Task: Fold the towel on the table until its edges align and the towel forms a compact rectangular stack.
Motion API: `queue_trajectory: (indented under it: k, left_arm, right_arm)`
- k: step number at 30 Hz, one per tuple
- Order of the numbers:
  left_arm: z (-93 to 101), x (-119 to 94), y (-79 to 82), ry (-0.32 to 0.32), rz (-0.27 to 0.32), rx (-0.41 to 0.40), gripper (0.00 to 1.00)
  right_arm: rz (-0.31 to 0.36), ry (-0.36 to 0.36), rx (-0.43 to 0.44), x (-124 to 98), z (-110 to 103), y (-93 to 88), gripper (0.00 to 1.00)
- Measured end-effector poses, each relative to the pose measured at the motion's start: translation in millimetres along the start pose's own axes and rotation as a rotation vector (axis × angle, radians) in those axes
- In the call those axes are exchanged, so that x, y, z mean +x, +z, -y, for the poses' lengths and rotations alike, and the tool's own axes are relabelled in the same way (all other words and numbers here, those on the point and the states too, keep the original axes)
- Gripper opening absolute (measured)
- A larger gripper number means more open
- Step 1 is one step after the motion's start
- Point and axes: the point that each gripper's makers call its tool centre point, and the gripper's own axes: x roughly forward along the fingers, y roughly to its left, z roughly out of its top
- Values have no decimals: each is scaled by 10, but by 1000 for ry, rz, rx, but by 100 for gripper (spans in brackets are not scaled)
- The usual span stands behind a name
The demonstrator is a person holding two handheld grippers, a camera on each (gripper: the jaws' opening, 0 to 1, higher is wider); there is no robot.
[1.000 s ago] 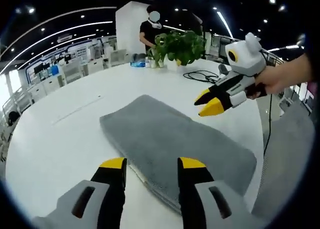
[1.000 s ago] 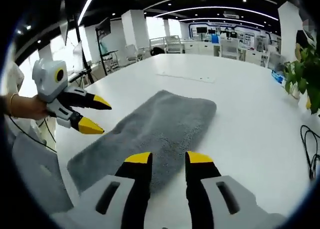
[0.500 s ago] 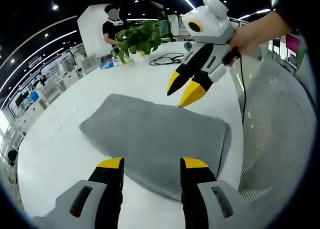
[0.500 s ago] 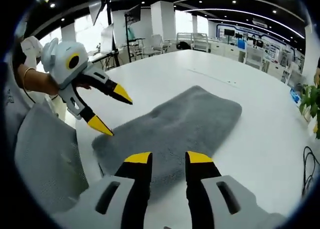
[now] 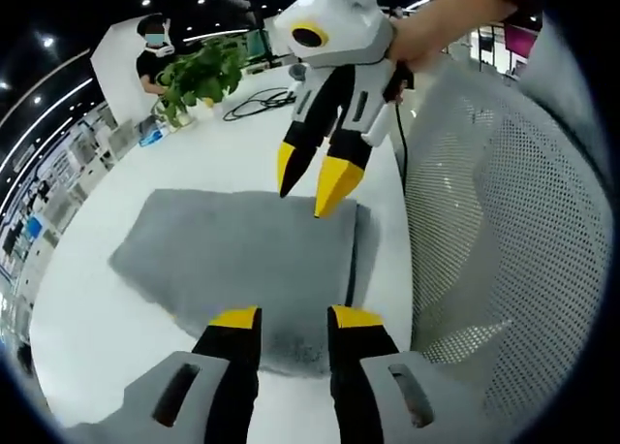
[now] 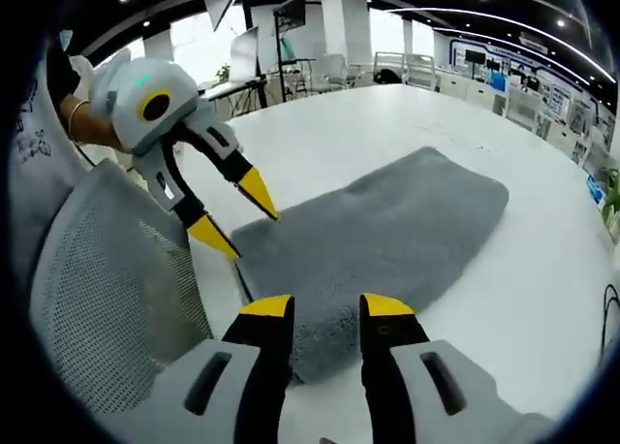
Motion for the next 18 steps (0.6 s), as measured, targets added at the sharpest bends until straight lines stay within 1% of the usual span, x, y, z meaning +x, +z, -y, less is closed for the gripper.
queue_trajectory:
  k: [1,3,5,10,12,15,16,18]
  left_arm:
    - [22,10,-10,-6,-5,1,30]
    - [63,31,-43,-17,-20,7,30]
    - [79,55,-78,-20,-33,15,31]
    - [77,102,-167,-22,-60,4,33]
    - [60,116,-203,-13,-72,-4,36]
    - [74,152,-253,-23,-83,-14,38]
    - [75,161,-267,-22,-88,-12,37]
    - [82,171,-285,-22,-97,-5,37]
  right_arm:
    - [-3,5,-8,-1,-19,-10,27]
    - [-12,14,-36,-12,-44,-15,28]
    - [-30,27,-67,6,-76,-85,28]
    - [-64,65,-118,55,-145,-202,30]
    - [-87,70,-143,74,-181,-239,31]
    - [-107,74,-160,123,-173,-311,31]
    - [-117,72,-166,148,-151,-358,31]
    - [-130,74,-182,163,-153,-385,31]
